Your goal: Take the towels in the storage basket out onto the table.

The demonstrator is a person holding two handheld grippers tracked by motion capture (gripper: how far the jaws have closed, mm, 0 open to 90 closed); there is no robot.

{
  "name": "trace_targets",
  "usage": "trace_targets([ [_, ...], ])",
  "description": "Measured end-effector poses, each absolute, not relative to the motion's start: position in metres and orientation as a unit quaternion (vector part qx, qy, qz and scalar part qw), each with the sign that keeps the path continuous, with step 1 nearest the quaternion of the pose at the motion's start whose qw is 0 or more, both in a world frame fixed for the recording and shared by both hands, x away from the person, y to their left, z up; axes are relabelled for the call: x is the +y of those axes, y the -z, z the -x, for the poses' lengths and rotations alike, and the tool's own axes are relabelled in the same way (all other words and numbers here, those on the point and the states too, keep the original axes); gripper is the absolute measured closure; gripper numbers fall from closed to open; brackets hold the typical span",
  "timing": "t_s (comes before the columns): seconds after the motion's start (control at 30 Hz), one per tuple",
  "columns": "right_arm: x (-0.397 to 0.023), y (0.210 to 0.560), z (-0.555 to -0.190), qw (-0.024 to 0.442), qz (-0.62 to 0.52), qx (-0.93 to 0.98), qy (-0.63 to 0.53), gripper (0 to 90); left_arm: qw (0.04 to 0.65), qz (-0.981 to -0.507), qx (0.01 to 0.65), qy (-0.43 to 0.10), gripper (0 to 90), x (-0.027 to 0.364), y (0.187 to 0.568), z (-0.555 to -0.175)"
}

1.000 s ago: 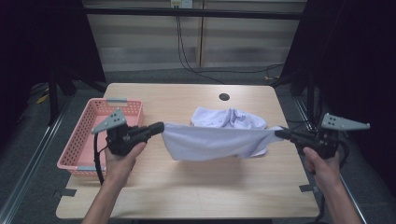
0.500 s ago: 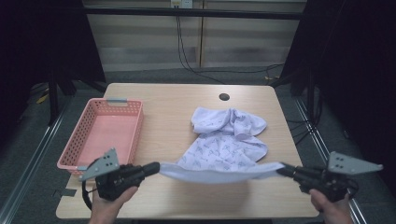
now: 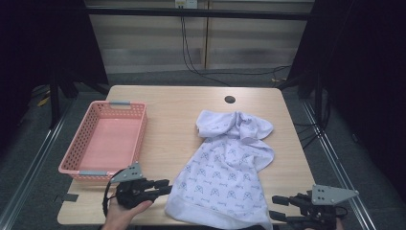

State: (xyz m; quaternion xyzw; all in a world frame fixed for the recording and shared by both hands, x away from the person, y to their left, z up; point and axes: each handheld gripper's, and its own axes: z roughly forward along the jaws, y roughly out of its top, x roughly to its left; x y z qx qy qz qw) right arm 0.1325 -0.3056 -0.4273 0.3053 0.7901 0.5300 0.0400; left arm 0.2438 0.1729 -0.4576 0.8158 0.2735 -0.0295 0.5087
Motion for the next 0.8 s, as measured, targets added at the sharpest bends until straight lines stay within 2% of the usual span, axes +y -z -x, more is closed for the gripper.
trace_targets([
  [0.07,-0.309,0.428,-0.136,0.054,-0.319,0.786,-0.526,51.4,0.491,-0.825,0.279,0.021,73.1,0.164,0.465,-0.253],
  [0.1,-0.311,0.430,-0.141,0.057,-0.328,0.782,-0.528,52.5,0.484,-0.827,0.282,0.038,73.0,0.160,0.471,-0.260],
  [0.17,-0.315,0.434,-0.155,0.076,-0.346,0.781,-0.514,58.4,0.458,-0.842,0.283,0.033,72.5,0.153,0.479,-0.262],
  [0.3,-0.318,0.447,-0.186,0.096,-0.381,0.783,-0.482,65.8,0.429,-0.868,0.242,0.066,72.5,0.143,0.487,-0.250],
  [0.4,-0.317,0.457,-0.209,0.103,-0.396,0.788,-0.461,69.1,0.385,-0.891,0.232,0.068,72.9,0.140,0.494,-0.241],
  [0.47,-0.320,0.464,-0.225,0.108,-0.409,0.788,-0.447,71.3,0.381,-0.894,0.228,0.055,77.4,0.142,0.494,-0.236],
  [0.53,-0.323,0.470,-0.238,0.107,-0.426,0.785,-0.437,72.4,0.380,-0.892,0.234,0.068,85.8,0.148,0.495,-0.236],
  [0.6,-0.324,0.476,-0.249,0.106,-0.433,0.787,-0.427,70.9,0.374,-0.891,0.246,0.080,89.6,0.151,0.494,-0.234],
  [0.73,-0.321,0.489,-0.267,0.100,-0.437,0.796,-0.407,66.8,0.382,-0.887,0.240,0.097,89.6,0.157,0.491,-0.231],
  [0.8,-0.317,0.493,-0.275,0.094,-0.438,0.798,-0.403,63.8,0.403,-0.876,0.252,0.082,82.3,0.159,0.487,-0.235],
])
